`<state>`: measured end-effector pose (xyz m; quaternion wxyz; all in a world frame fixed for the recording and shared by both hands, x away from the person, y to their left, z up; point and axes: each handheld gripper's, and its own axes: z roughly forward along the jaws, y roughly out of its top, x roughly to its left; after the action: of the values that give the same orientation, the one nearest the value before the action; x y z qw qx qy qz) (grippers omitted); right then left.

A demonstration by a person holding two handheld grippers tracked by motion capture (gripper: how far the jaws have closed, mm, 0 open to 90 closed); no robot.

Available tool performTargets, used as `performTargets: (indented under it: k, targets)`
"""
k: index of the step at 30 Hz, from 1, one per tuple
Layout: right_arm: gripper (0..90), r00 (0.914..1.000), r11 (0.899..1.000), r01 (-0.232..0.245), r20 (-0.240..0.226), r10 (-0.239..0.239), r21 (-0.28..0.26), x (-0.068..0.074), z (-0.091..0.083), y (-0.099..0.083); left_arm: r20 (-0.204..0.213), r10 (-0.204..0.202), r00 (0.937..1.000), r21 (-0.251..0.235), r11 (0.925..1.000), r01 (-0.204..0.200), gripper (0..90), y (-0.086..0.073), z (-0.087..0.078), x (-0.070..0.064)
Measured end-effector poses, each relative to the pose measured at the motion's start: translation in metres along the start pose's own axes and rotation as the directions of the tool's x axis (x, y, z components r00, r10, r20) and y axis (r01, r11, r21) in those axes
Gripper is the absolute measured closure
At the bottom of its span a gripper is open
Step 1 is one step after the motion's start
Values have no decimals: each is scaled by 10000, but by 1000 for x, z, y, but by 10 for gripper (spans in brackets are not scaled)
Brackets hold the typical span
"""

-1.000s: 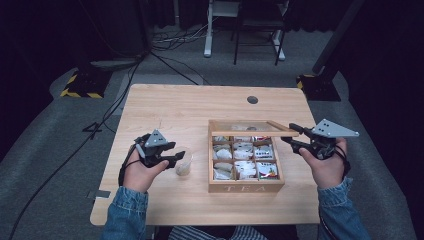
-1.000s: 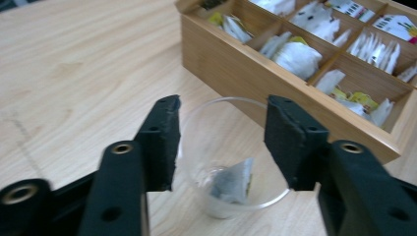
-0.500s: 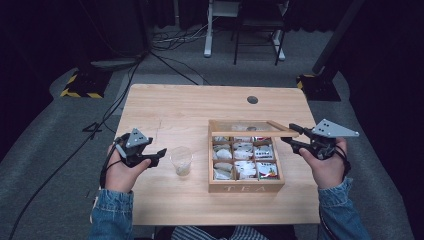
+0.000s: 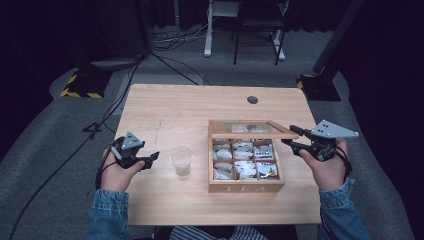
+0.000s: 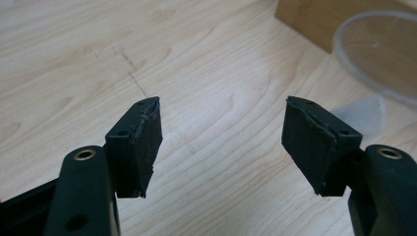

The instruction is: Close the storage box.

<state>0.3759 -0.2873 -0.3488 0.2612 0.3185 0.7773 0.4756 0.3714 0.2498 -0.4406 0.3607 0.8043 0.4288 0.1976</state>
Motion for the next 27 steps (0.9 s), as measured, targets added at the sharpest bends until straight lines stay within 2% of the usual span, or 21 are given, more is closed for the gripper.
performTargets:
  k: [4,7,15,18,21,23,27]
  targets:
    - [507,10000,9996,46,46,-47,270,2,-1,1,-151,101,9998,298,9995,-96,323,-5,7,0]
    - [507,10000,9992,-16,-3,16,390,2,-2,1,-112,187,9998,497,9986,-181,323,-8,12,0]
    - [507,10000,9959,29,-60,-24,905,7,-5,-4,13,38,10000,794,9968,-39,319,-18,24,-5]
    - [508,9999,9947,-4,-139,18,1031,8,-6,-5,-158,214,9996,1040,9944,-197,311,-19,27,-6]
    - [508,9999,9933,5,-155,13,1158,10,-6,-7,-303,156,9994,1104,9938,-122,304,-20,29,-6]
    - [504,9999,9918,27,-161,-7,1277,11,-6,-8,-403,294,9988,1168,9929,-245,302,-20,30,-6]
    - [497,9996,9889,17,-269,23,1489,12,-8,-12,-479,295,9984,1326,9909,-229,302,-22,32,-5]
